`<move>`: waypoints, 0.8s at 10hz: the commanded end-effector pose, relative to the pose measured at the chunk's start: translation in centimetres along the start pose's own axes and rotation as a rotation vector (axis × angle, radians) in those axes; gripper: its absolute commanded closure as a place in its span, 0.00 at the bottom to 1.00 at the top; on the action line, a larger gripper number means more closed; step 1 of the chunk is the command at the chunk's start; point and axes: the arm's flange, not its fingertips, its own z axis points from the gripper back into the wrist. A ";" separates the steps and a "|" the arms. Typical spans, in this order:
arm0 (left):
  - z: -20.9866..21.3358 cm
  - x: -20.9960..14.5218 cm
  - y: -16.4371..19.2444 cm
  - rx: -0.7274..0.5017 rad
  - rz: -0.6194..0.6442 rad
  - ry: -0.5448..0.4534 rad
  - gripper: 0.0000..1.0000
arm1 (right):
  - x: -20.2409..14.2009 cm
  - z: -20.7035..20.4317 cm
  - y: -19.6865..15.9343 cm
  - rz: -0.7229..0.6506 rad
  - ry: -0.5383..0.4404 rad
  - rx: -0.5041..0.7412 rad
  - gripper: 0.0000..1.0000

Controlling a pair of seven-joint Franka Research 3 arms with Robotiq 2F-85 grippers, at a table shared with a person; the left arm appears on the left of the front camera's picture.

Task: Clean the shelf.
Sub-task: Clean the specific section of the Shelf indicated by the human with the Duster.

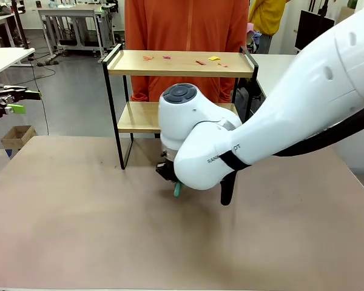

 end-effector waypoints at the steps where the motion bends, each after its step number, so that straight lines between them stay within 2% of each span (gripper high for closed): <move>1: -0.3 0.3 -0.2 -0.001 -0.002 0.006 0.00 | 0.9 0.7 -3.6 -0.018 0.031 0.012 0.87; 6: -0.3 0.3 -0.2 -0.001 -0.002 0.006 0.00 | 4.6 0.1 -10.8 0.006 0.050 -0.139 0.87; 8: -0.3 0.3 -0.2 -0.001 -0.002 0.006 0.00 | 4.4 0.9 -12.4 0.082 0.030 -0.126 0.87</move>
